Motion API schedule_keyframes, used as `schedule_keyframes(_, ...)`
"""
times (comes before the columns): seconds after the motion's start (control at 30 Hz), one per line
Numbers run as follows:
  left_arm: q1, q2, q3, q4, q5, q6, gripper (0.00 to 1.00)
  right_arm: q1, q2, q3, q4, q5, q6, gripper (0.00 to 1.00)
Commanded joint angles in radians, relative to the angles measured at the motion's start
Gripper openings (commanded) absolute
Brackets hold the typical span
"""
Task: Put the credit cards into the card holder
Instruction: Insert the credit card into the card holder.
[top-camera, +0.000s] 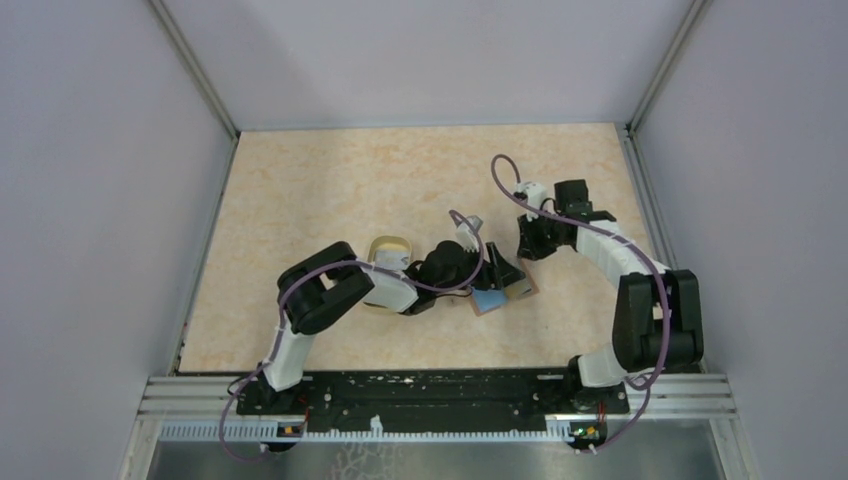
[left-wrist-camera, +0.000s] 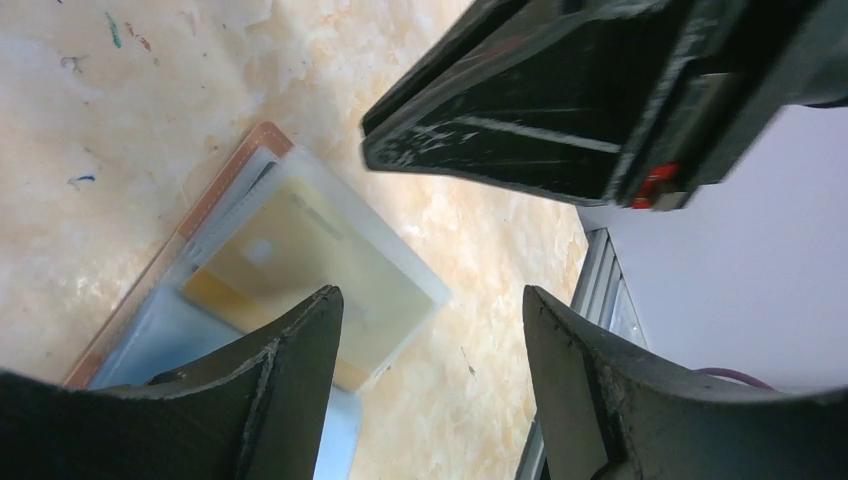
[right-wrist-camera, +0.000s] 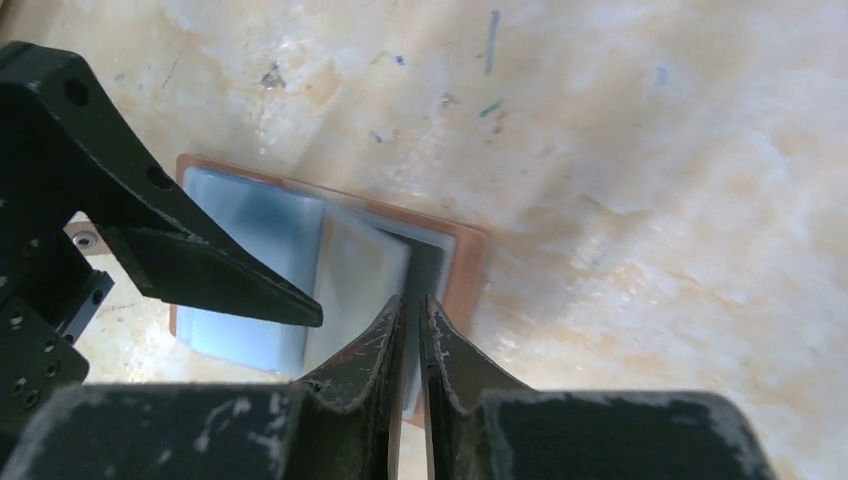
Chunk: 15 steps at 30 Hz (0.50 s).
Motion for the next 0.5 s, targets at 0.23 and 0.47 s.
schedule_keyframes(0.23,-0.003,0.049,0.083,-0.148,-0.035,0.004,0.63,-0.064,-0.086,-0.006,0.044,-0.069,0.014,0.11)
schedule_keyframes(0.47,-0.004,-0.123,0.003,-0.09,-0.027,0.125,0.59,-0.065,0.023,0.039,-0.059,-0.129,-0.065,0.11)
